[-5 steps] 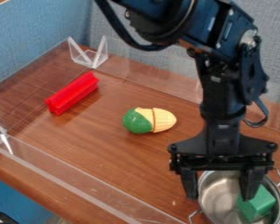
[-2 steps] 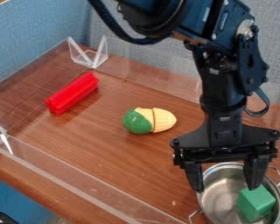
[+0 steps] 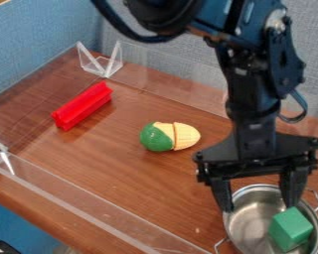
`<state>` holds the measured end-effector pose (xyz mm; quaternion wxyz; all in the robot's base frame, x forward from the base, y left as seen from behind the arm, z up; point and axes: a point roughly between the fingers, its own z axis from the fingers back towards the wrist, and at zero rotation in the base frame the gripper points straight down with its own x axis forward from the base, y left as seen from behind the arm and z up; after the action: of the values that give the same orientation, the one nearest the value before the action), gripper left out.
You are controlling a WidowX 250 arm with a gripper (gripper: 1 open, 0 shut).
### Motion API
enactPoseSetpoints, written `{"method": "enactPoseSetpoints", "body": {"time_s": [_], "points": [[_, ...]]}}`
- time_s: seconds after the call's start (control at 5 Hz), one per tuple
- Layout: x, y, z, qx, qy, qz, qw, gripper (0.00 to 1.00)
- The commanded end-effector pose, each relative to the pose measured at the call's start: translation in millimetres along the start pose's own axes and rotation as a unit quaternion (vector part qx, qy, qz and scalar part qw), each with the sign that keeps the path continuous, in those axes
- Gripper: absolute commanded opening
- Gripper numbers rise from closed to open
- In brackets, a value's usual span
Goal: Put the green block into the metal pot
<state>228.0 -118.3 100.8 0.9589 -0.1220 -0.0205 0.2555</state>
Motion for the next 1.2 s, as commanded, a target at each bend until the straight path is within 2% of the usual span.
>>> {"method": "enactPoseSetpoints", "body": {"time_s": [0.0,0.4,0.6,1.0], "points": [[2.0,-4.7,22.6,-0.023,-0.019,0.001,0.9996,1.00],[-2.8,-8.9,40.8,-0.037,-0.027,-0.004,0.9990,1.00],[-5.6,-9.4,43.6,-0.039,-0.030,-0.008,0.9987,1.00],[-11.3,-8.8,37.0,-0.035,-0.029,-0.016,0.9989,1.00]]}}
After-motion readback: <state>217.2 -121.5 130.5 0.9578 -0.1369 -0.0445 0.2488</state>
